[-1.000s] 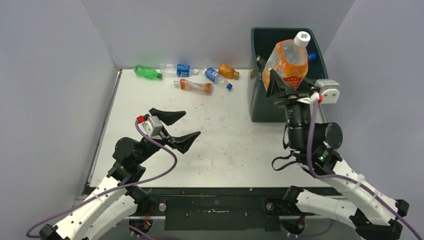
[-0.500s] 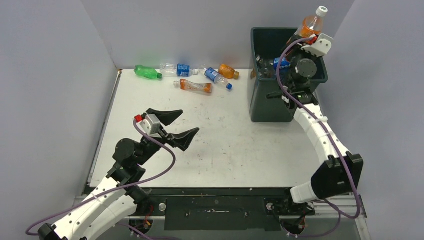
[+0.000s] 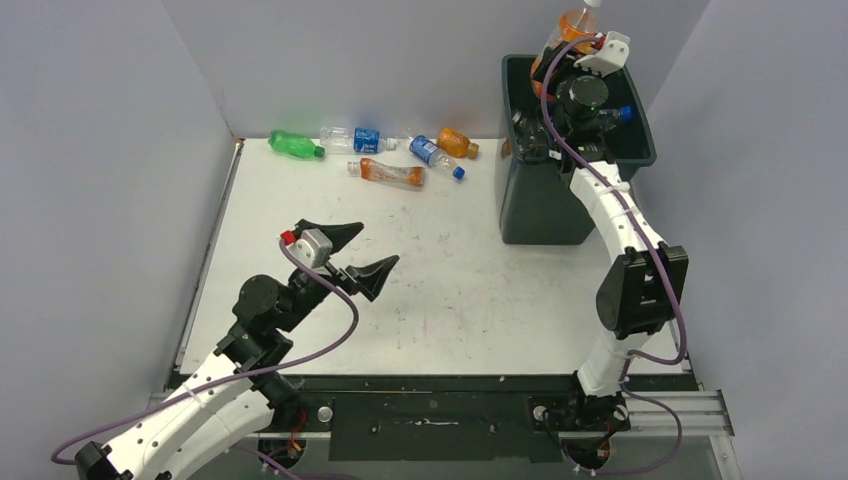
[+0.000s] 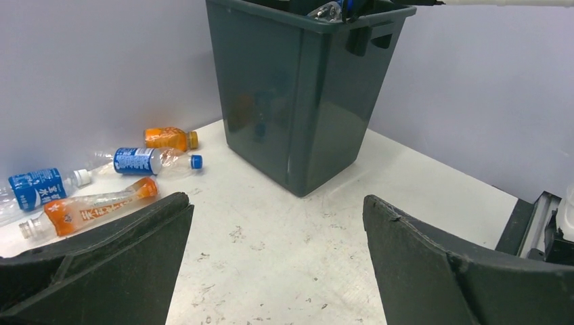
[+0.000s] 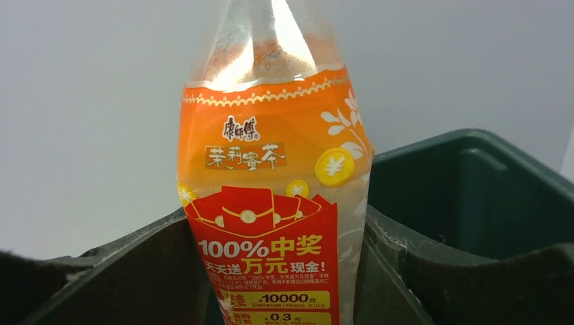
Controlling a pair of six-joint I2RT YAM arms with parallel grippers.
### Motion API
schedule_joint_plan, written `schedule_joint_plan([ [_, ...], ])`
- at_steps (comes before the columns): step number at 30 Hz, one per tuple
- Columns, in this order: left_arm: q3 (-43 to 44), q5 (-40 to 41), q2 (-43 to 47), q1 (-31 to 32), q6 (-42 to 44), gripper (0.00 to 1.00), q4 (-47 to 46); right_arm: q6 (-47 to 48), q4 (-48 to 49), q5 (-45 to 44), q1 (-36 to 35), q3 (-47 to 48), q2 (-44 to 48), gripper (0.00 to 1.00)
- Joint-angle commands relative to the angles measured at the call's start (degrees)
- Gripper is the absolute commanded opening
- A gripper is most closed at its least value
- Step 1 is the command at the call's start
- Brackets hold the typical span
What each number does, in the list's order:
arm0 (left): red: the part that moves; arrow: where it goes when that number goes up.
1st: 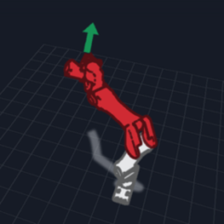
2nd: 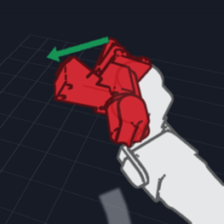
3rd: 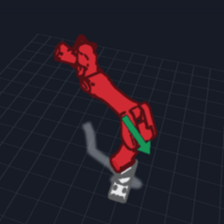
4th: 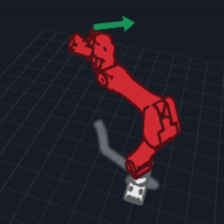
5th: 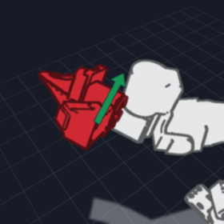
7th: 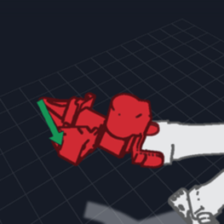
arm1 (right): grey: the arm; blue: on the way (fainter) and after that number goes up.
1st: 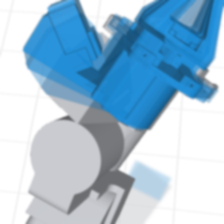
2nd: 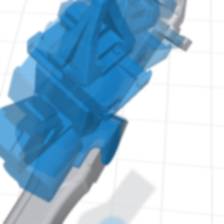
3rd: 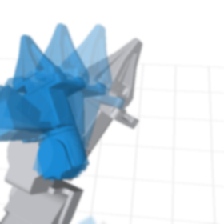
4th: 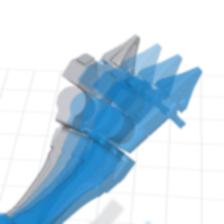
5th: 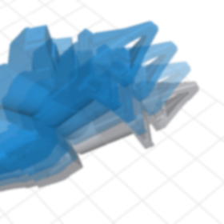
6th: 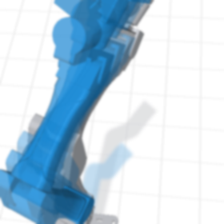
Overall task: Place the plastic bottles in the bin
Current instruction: Place the plastic bottle in the trash bin.
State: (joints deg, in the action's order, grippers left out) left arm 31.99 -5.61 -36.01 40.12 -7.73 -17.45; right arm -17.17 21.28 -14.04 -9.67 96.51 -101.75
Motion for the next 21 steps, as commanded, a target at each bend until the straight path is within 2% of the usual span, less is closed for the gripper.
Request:
schedule_joint_plan([
  [1,1.8,2.0,0.2,0.5,2.3,0.96,0.4,-2.7,-3.4,5.3,0.6,6.0,-2.2,0.41],
  [12,2.0,1.5,-0.7,0.5,2.6,0.96,0.9,-1.2,-9.8,10.5,0.4,11.9,-7.2,0.49],
  [14,2.0,1.6,-0.8,0.5,2.7,0.96,0.9,-0.9,-10.4,11.2,0.3,12.2,-7.8,0.60],
  [17,1.9,1.5,-0.7,0.4,2.8,0.96,1.0,-1.1,-11.4,11.4,0.2,12.2,-7.9,0.85],
  [21,1.8,1.0,-0.9,0.6,2.9,0.96,0.7,-1.9,-11.2,11.3,0.2,11.7,-6.7,0.93],
])
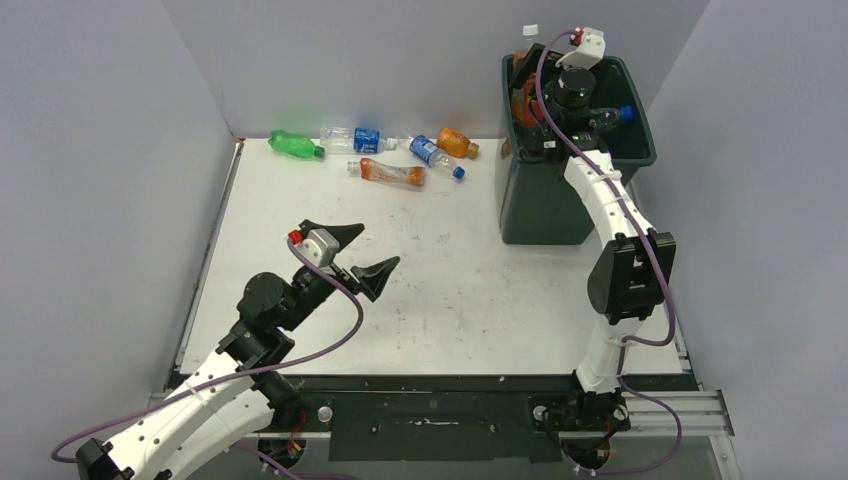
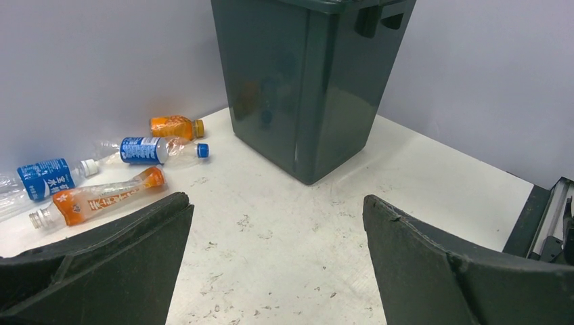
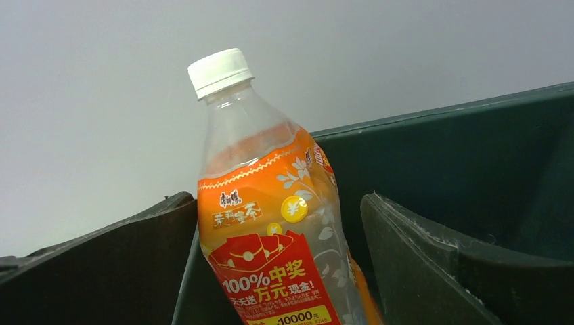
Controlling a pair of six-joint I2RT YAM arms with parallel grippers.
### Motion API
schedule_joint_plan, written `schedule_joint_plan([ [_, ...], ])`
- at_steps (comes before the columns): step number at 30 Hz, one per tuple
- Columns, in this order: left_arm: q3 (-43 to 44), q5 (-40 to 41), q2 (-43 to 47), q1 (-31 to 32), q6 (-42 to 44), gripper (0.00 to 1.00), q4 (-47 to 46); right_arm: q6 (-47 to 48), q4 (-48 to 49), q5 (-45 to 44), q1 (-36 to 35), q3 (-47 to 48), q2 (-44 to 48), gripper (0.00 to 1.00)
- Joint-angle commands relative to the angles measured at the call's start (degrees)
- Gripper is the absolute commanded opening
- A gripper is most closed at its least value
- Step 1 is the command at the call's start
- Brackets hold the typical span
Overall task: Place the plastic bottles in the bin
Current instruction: Place the plastic bottle in the trash bin.
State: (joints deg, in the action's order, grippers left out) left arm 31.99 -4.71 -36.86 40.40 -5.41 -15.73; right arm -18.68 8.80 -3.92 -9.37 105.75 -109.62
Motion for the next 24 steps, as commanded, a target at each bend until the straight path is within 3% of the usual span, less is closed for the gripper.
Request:
schedule_joint_plan([
  [1,1.8,0.1,-0.1,0.3,0.6,0.96,-1.0,-0.7,1.3,1.3,-0.1,2.6,1.5,0.95],
  [5,1.9,0.3,0.0,0.2,0.7,0.96,-0.9,-1.6,1.7,1.3,-0.8,3.4,4.1,1.00],
  [13,1.8,1.5,0.3,0.2,1.0,0.96,-0.7,-0.5,1.0,-2.0,-2.1,5.2,9.6,1.00],
  [24,2.3,0.7,-1.7,0.8,1.5,0.96,0.5,4.9,-1.8,-0.2,-4.9,5.4,6.2,1.00],
])
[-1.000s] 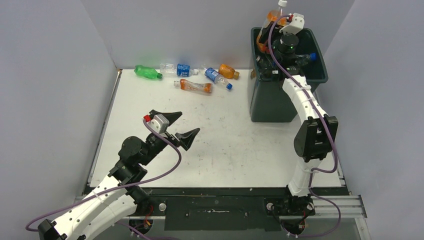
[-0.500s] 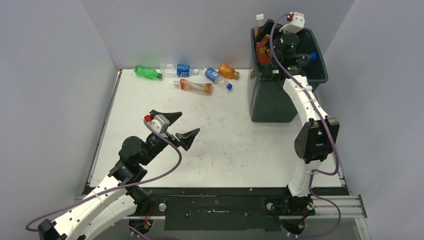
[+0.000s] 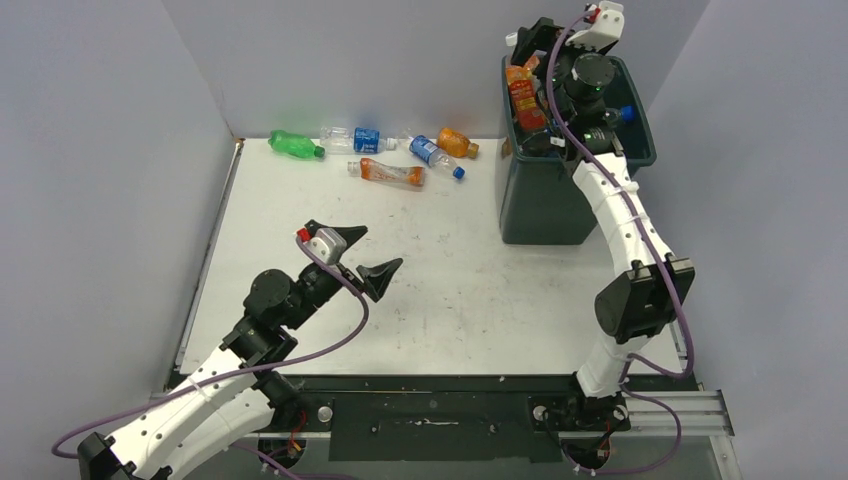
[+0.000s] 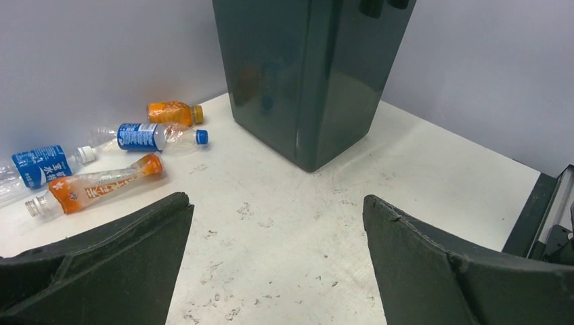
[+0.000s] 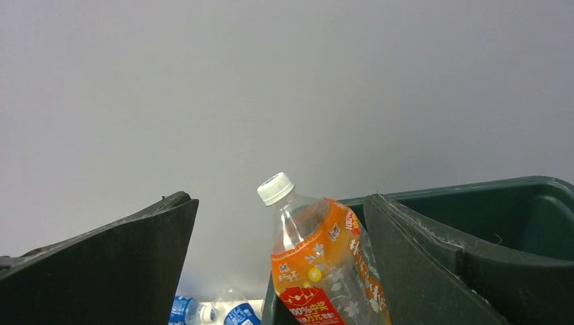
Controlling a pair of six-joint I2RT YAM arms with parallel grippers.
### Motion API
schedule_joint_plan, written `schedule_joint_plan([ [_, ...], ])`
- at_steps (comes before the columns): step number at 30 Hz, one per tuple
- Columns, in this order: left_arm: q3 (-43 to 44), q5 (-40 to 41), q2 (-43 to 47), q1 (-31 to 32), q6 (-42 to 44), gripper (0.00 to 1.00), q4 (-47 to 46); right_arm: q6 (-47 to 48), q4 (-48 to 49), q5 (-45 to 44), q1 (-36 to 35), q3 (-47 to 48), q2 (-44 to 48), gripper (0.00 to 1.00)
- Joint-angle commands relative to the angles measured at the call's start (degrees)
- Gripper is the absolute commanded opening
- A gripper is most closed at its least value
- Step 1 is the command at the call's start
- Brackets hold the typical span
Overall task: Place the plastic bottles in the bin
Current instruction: Place the plastic bottle in the trash bin.
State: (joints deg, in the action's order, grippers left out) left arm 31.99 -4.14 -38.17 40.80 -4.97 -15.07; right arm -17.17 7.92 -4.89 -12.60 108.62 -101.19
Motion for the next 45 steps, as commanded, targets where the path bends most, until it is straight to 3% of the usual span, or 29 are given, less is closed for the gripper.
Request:
schedule_joint_plan([
  [1,2.3,0.1,-0.4,0.4,1.1,0.96,-0.1,4.1,-1.0,0.7,-2.1,3.2,-2.9,1.00],
  [14,2.7,2.4,-1.1,0.6,2.0,0.96,0.8,18.7,0.9,-8.1,-6.6,13.5,-14.4,1.00],
  [20,2.9,3.3,-1.8,0.9,1.9,0.96,1.4,20.0,-0.7,-12.0,-6.1,16.8,-18.5,0.93],
  [22,2.9,3.2,-1.9,0.9,1.8,0.96,1.3,19.3,-1.2,-12.5,-5.5,16.7,-19.1,0.87],
  [28,2.9,2.8,-1.7,1.0,1.5,0.96,1.0,16.0,-1.7,-10.6,-4.1,15.8,-18.5,0.51],
  [34,2.9,2.7,-1.5,0.9,1.4,0.96,0.9,10.8,-1.8,-7.5,-2.8,15.6,-15.9,0.32],
  [42,3.0,2.1,-0.7,0.9,1.0,0.96,0.9,-2.1,1.4,3.5,1.1,8.5,-8.6,0.33],
  [43,3.0,1.9,-0.6,0.9,1.0,0.96,0.8,-3.2,2.2,4.3,1.4,7.2,-7.6,0.38],
  [45,3.0,1.8,-0.1,1.0,1.0,0.96,0.7,-5.4,3.6,6.8,1.8,4.9,-5.4,0.59],
])
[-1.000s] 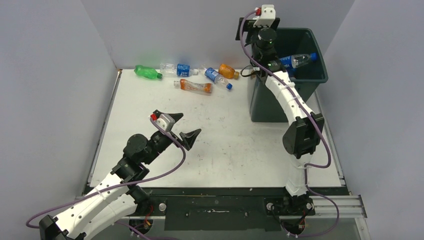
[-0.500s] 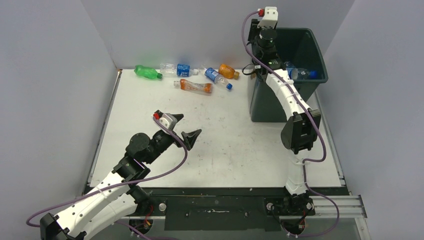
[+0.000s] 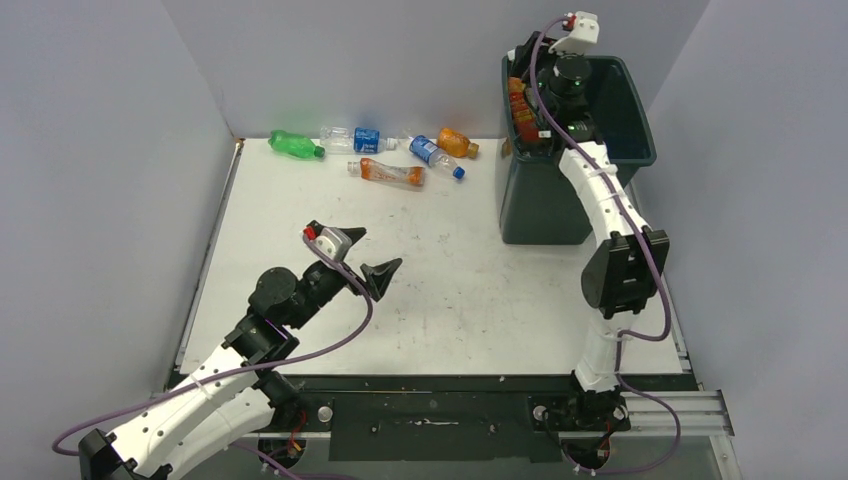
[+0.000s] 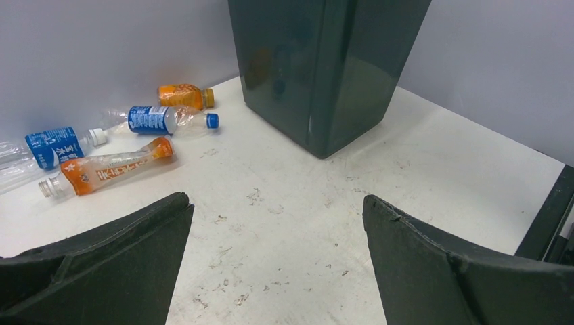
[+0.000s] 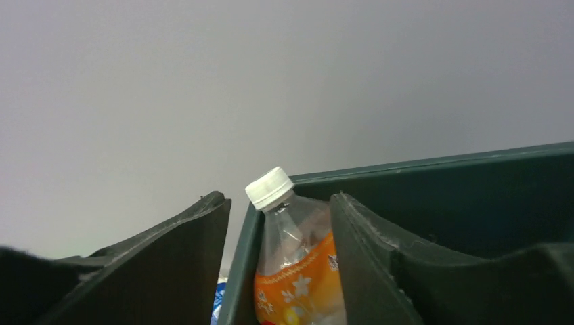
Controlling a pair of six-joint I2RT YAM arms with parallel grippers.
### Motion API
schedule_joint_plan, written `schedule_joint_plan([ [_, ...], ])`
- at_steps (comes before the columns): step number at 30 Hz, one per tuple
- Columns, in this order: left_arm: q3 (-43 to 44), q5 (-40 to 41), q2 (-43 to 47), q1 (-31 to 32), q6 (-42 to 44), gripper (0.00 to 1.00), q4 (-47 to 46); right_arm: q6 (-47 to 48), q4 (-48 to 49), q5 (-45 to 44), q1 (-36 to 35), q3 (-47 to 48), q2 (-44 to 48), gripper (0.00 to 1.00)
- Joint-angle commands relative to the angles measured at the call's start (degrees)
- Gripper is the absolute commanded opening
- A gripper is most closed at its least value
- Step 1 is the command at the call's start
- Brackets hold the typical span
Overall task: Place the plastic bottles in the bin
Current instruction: Place the plastic bottle in the trash bin, then pick up the plastic bottle from the corner of the board.
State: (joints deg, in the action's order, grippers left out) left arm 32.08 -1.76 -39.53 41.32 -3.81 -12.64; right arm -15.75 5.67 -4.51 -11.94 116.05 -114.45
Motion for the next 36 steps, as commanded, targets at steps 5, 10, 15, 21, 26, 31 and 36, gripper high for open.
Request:
schedule_joint_plan([
  [5,2.6,1.3,1.9,0.4,-0.2,0.96,-1.8,-12.5,13.0,10.7,1.3,-9.9,15.7,0.81],
  [10,2.2,11.3,2.0,0.0,-0.8,0.96,-1.9,-18.9,20.8,19.0,-1.8,-20.4,24.9,0.82],
  [15,2.2,27.5,1.7,-0.4,-1.3,0.96,0.1,-17.3,24.9,22.6,-10.1,-38.6,37.8,0.85],
  [21,2.0,34.3,0.8,-6.0,-9.2,0.96,0.8,-17.5,29.6,15.5,-20.7,-64.1,51.8,0.86],
  [26,8.1,23.9,-8.0,-19.7,-26.8,0.96,7.3,-19.0,28.0,14.9,-24.7,-77.6,55.8,0.86],
  [31,14.9,18.6,-20.9,-29.9,-44.4,0.96,11.0,-19.0,28.3,14.1,-28.3,-85.6,56.3,0.86],
  [36,24.3,20.3,-35.8,-34.6,-46.5,0.96,11.0,-16.7,26.8,12.1,-33.4,-89.6,53.8,0.85],
])
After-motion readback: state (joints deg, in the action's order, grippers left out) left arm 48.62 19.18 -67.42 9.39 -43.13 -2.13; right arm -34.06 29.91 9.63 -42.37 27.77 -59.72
